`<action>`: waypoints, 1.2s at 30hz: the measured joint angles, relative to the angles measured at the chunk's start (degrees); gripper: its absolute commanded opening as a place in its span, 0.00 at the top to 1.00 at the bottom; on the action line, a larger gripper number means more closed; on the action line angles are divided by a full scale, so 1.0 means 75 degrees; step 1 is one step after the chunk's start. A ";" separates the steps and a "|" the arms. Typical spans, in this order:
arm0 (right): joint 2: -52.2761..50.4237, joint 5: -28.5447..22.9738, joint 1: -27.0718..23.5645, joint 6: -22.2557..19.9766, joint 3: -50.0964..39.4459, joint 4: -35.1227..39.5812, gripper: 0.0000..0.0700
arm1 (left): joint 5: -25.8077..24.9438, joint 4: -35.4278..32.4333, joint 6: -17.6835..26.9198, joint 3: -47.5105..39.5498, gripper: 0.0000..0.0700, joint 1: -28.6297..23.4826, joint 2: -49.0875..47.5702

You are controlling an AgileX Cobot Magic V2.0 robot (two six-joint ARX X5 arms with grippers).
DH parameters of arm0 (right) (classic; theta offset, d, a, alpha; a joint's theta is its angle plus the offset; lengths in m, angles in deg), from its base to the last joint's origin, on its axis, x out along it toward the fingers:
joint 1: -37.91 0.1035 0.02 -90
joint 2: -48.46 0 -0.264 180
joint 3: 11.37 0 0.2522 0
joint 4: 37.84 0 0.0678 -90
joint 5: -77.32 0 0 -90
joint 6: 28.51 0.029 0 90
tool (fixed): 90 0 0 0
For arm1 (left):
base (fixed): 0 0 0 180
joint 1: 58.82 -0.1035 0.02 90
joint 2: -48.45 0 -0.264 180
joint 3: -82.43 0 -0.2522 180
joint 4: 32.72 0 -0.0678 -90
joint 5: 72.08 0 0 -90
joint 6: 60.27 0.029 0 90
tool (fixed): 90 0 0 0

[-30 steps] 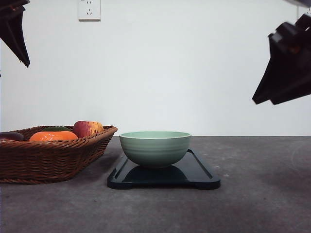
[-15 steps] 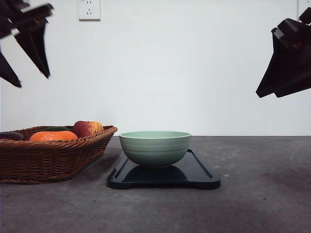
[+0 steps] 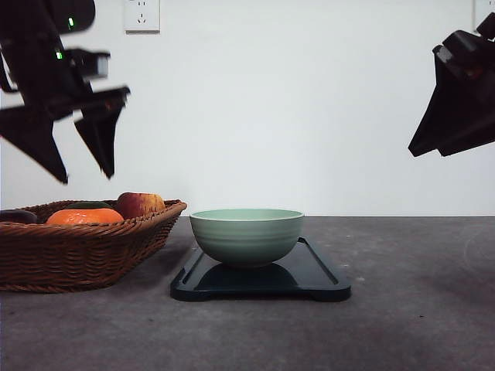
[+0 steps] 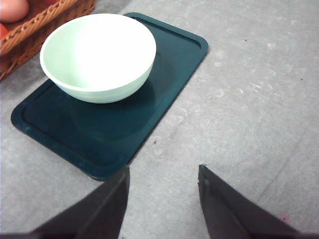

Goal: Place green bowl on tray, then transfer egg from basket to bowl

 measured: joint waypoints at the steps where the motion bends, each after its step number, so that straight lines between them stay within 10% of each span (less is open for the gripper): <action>1: 0.0000 0.0000 0.0000 0.0000 0.0000 0.0000 0.61 | 0.0003 0.0009 0.0019 0.0000 0.33 0.0000 0.0115; 22: 0.0000 -0.0029 0.0000 0.0000 0.0000 -0.0039 0.61 | 0.0367 -0.0350 0.0101 0.0000 0.34 0.0006 0.1380; 36: 0.0001 -0.0029 0.0000 0.0000 0.0000 -0.0071 0.61 | 0.0370 -0.0419 0.0103 0.0000 0.65 0.0006 0.1424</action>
